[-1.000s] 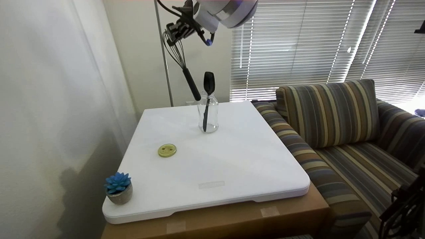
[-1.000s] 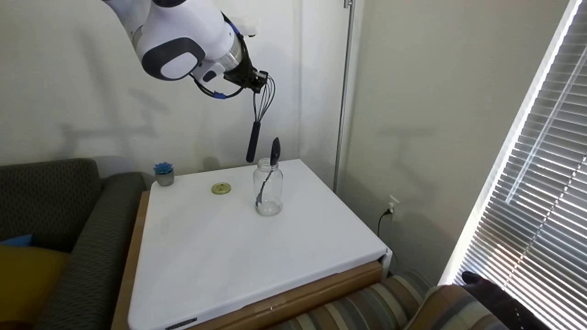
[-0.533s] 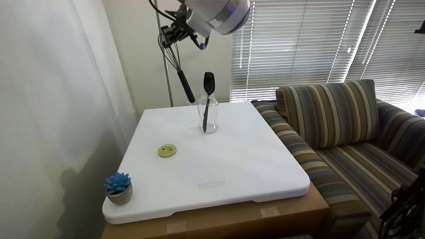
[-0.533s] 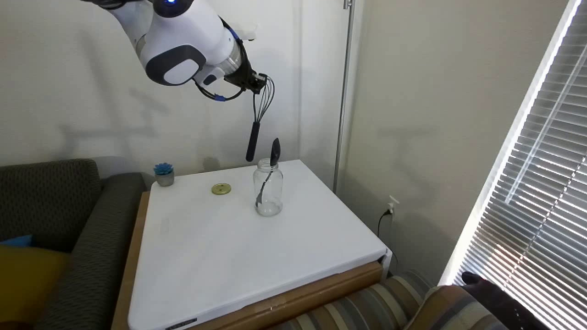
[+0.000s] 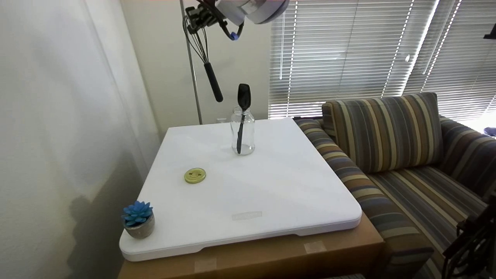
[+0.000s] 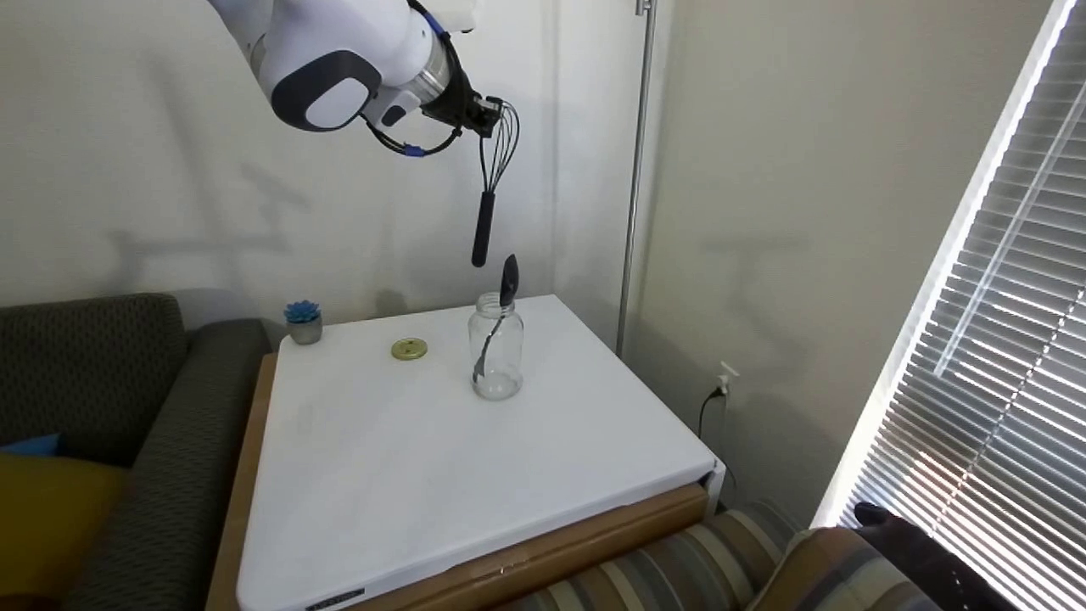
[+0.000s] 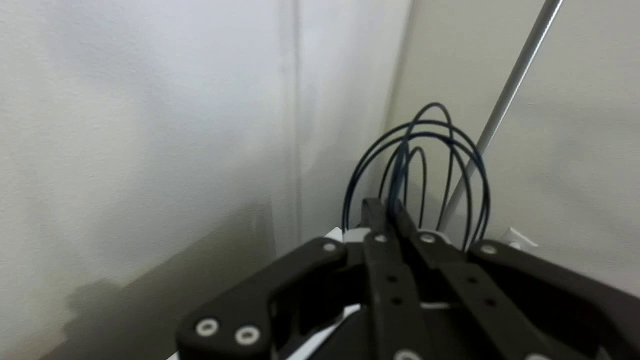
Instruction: Put the spatula and whisk inside the glass jar
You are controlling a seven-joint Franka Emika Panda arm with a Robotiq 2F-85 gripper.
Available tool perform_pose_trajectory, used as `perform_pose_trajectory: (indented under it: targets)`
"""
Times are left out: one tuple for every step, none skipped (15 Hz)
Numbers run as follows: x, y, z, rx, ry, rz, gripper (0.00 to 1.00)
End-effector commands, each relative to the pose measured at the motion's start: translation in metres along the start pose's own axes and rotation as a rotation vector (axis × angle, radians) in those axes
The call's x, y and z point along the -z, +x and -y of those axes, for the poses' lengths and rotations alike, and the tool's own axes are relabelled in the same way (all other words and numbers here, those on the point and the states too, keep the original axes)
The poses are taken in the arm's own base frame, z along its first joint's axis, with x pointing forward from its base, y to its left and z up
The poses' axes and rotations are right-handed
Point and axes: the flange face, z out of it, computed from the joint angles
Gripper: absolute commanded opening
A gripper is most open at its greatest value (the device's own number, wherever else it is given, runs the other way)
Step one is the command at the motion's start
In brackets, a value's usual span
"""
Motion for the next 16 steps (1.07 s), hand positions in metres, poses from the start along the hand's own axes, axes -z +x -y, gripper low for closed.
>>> perform_pose_trajectory:
  targets:
    - [0.008,-0.006,0.007,0.033,0.040,0.019,0.01]
    - [0.009,-0.006,0.009,0.038,0.052,0.019,0.01]
    - [0.010,-0.006,0.010,0.043,0.060,0.019,0.01]
    - [0.011,-0.006,0.012,0.050,0.071,0.018,0.01]
    - [0.012,-0.006,0.013,0.057,0.080,0.017,0.01]
    - [0.013,-0.006,0.014,0.063,0.089,0.014,0.01]
    - [0.014,-0.005,0.016,0.066,0.098,0.007,0.01]
    - [0.015,-0.005,0.018,0.069,0.110,0.001,0.01]
    - [0.017,-0.004,0.020,0.074,0.125,-0.005,0.01]
    - [0.018,-0.003,0.021,0.073,0.132,-0.013,0.01]
    - [0.019,-0.002,0.022,0.070,0.146,-0.021,0.01]
    - [0.022,0.000,0.024,0.057,0.161,-0.036,0.01]
    - [0.023,0.001,0.025,0.050,0.173,-0.046,0.01]
    - [0.024,0.002,0.025,0.037,0.180,-0.057,0.01]
    - [0.025,0.003,0.024,0.024,0.188,-0.066,0.01]
    - [0.025,0.002,0.021,0.015,0.187,-0.073,0.01]
